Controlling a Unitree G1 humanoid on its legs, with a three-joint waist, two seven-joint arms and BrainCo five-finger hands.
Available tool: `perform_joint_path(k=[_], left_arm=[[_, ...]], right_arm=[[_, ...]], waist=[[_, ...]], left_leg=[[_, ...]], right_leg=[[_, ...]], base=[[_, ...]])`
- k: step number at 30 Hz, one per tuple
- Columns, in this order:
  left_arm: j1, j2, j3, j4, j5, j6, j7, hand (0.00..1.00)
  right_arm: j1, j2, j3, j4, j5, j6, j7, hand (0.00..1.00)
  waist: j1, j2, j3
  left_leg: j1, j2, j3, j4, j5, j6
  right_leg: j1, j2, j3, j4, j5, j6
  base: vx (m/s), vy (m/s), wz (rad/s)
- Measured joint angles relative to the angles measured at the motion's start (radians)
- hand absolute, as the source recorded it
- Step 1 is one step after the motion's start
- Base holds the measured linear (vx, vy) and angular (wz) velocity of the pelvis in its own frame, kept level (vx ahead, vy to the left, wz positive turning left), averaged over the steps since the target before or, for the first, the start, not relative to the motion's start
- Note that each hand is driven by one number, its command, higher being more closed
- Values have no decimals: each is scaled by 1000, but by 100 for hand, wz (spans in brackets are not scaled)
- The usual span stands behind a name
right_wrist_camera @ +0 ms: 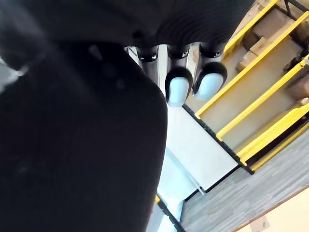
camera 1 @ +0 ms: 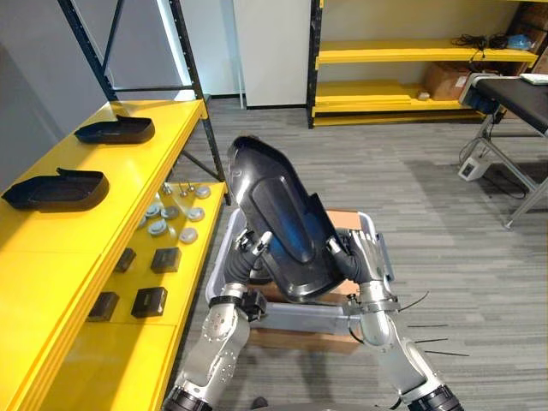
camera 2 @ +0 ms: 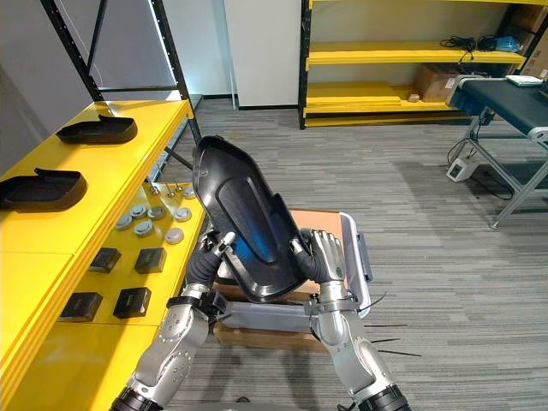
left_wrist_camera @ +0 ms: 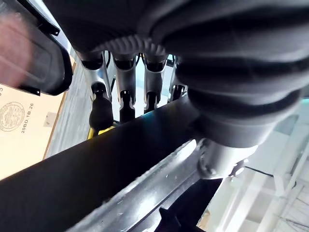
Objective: Walk over and take plastic housings, then place them on the shelf
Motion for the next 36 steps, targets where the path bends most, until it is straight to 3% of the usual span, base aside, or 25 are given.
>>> perform_joint_path(k=[5, 8, 17, 18, 20, 21, 22, 24, 30, 36], left_arm=[[0, 0, 7, 0, 67, 10, 1, 100], [0, -11, 30, 0, 166, 20, 2, 100], [-12, -112, 68, -24, 365, 18, -4, 100], [-15, -120, 71, -30, 375, 19, -4, 100], [10, -128, 131, -29, 426, 38, -3, 100], [19, -124, 144, -25, 438, 44, -3, 100], [38, -112, 171, -7, 444, 55, -2, 100], [60, -106, 200, -3, 444, 70, -2, 100], [83, -124, 267, -4, 442, 74, -2, 100], [96, -145, 344, -20, 442, 71, -3, 100]], right_arm=[[-4, 1, -10, -44, 71, -12, 4, 0], [-45, -2, -32, -81, 162, -30, 34, 0], [-82, 12, -149, -222, 529, -96, 173, 0], [-82, 19, -163, -234, 558, -109, 182, 0], [-99, 87, -317, -323, 715, -182, 182, 0], [-111, 96, -364, -340, 741, -200, 179, 0], [-130, 99, -464, -364, 824, -249, 178, 0], [-130, 99, -549, -370, 894, -276, 177, 0], [-80, 100, -734, -281, 1042, -290, 180, 0], [19, 100, -895, 25, 1031, -243, 153, 0]], waist=[[0, -1, -1], [-1, -2, -2], [4, -3, -2], [4, -3, -1], [-1, -1, 0], [-2, -1, 0], [-3, -4, 3], [-3, -7, 5], [-4, -11, 23], [-9, -14, 29]], left_leg=[[1, 0, 0, 0, 0, 0], [3, 0, 2, 0, 0, 0], [16, 0, -2, 0, -2, -2], [16, 0, -2, 0, -3, -4], [17, 1, -2, 0, -4, -5], [17, 1, -2, -1, -5, -5], [18, 1, -2, -1, -5, -5], [18, 1, -2, -1, -5, -6], [18, -2, -2, -1, -5, -6], [16, -1, -4, -1, -6, -8]], right_leg=[[0, 0, 1, 0, 1, 1], [1, 0, 1, 0, 2, 1], [18, 1, 1, 3, 0, 2], [17, 2, 2, 3, -1, 4], [17, 2, 2, 3, -5, 6], [17, 2, 2, 2, -5, 6], [17, 2, 2, 2, -6, 5], [17, 1, 1, 1, -6, 6], [18, -2, -6, 1, -7, 6], [18, -2, -12, -1, -9, 7]], base=[[0, 0, 0], [0, 0, 0], [0, 0, 1], [0, 0, 0], [0, 0, 0], [0, 0, 0], [0, 0, 0], [0, 0, 0], [0, 0, 0], [0, 0, 0]])
